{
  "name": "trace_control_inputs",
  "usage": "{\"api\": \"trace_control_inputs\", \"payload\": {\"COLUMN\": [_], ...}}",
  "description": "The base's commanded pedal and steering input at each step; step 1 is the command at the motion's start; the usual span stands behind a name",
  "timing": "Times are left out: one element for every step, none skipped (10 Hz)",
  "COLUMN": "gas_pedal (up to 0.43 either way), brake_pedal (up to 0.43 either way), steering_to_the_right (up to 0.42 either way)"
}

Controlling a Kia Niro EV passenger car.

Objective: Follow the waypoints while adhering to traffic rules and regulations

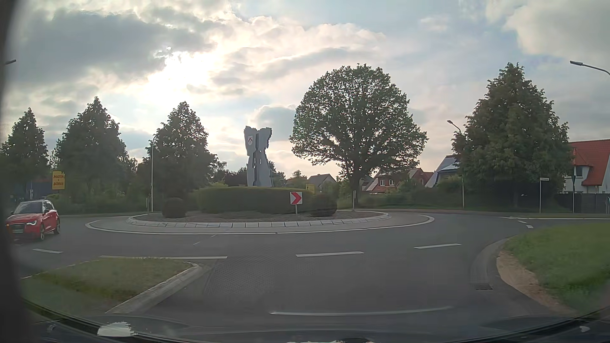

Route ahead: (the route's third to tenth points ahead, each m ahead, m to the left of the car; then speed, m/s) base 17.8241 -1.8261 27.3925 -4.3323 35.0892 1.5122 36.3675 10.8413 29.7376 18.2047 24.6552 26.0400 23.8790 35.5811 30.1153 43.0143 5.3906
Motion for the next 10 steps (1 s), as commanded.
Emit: {"api": "trace_control_inputs", "payload": {"gas_pedal": [0.047, 0.098, 0.098, 0.098, 0.098, 0.098, 0.098, 0.098, 0.098, 0.098], "brake_pedal": [0.0, 0.0, 0.0, 0.0, 0.0, 0.0, 0.0, 0.0, 0.0, 0.0], "steering_to_the_right": [0.029, 0.037, 0.045, 0.055, 0.064, 0.074, 0.084, 0.093, 0.104, 0.116]}}
